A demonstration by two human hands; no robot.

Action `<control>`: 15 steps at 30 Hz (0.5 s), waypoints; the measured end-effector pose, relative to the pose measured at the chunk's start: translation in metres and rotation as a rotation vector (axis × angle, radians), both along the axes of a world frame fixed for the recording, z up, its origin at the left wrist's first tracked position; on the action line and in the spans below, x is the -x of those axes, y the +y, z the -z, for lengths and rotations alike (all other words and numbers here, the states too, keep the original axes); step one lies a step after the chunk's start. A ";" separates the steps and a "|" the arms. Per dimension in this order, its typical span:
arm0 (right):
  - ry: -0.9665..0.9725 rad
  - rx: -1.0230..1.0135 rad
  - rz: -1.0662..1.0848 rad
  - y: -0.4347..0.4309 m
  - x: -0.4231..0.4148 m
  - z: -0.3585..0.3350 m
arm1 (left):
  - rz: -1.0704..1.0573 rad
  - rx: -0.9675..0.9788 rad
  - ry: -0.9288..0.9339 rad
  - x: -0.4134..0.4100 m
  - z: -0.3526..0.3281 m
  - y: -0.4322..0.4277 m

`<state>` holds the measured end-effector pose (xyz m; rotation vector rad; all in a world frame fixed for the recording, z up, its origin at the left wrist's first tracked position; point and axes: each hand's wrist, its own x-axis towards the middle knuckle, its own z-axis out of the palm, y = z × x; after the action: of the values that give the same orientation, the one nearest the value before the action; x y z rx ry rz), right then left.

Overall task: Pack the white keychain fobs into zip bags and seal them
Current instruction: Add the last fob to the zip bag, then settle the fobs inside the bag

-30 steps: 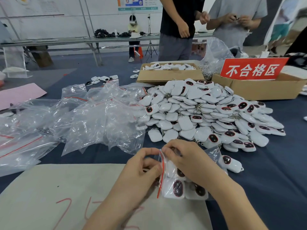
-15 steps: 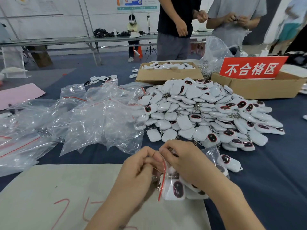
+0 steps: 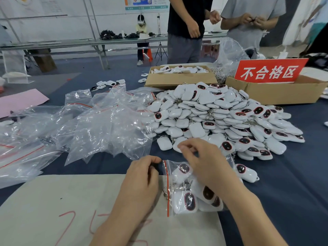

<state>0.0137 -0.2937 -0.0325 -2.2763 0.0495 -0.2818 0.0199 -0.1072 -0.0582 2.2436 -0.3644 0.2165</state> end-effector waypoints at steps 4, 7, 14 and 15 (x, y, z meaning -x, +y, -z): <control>-0.028 0.192 0.257 -0.021 0.000 0.002 | -0.043 -0.115 -0.025 -0.005 0.002 0.001; 0.036 0.352 0.331 -0.027 0.000 0.003 | -0.090 -0.156 -0.010 -0.008 0.001 0.005; 0.024 0.378 0.357 -0.031 -0.001 0.006 | -0.117 -0.089 0.003 -0.009 0.002 0.008; 0.033 0.384 0.369 -0.032 -0.002 0.006 | -0.117 -0.090 0.004 -0.009 0.002 0.008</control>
<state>0.0154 -0.3260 -0.0390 -2.6460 0.4720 -0.4793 0.0289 -0.0994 -0.0606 2.3565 -0.2455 0.2619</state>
